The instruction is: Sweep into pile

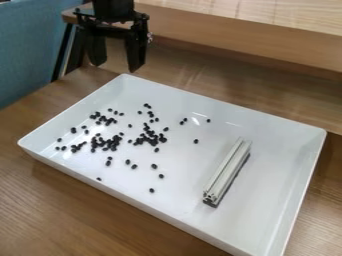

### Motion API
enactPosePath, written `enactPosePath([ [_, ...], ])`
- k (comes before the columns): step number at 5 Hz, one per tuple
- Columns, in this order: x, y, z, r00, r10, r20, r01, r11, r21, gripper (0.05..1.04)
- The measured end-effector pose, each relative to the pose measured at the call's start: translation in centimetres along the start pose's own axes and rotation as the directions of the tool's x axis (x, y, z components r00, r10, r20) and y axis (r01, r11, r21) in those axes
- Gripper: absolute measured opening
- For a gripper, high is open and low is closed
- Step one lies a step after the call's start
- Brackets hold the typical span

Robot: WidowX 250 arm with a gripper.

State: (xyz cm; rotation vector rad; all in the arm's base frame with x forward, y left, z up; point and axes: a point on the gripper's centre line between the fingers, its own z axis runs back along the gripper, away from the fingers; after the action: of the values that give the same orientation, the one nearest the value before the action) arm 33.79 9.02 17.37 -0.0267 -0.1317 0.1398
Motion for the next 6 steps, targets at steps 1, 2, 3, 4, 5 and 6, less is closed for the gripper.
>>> enactPosePath([
  [1, 0.0, 0.0, -1.3, 0.999, 0.004, -0.034, -0.004, 1.0, -0.008, 1.0],
  [2, 0.6, -1.1, -3.6, 0.999, 0.005, -0.053, -0.007, 0.999, -0.031, 1.0],
  [3, 1.1, -2.7, -4.5, 0.999, -0.013, -0.033, 0.011, 0.999, -0.048, 1.0],
  [4, 1.1, -4.4, -5.1, 0.999, -0.026, -0.021, 0.025, 0.998, -0.064, 1.0],
  [5, 0.6, -6.5, -6.2, 0.999, -0.034, -0.027, 0.031, 0.996, -0.081, 1.0],
  [6, 0.1, -8.7, -6.9, 0.998, -0.059, -0.029, 0.056, 0.995, -0.086, 1.0],
])
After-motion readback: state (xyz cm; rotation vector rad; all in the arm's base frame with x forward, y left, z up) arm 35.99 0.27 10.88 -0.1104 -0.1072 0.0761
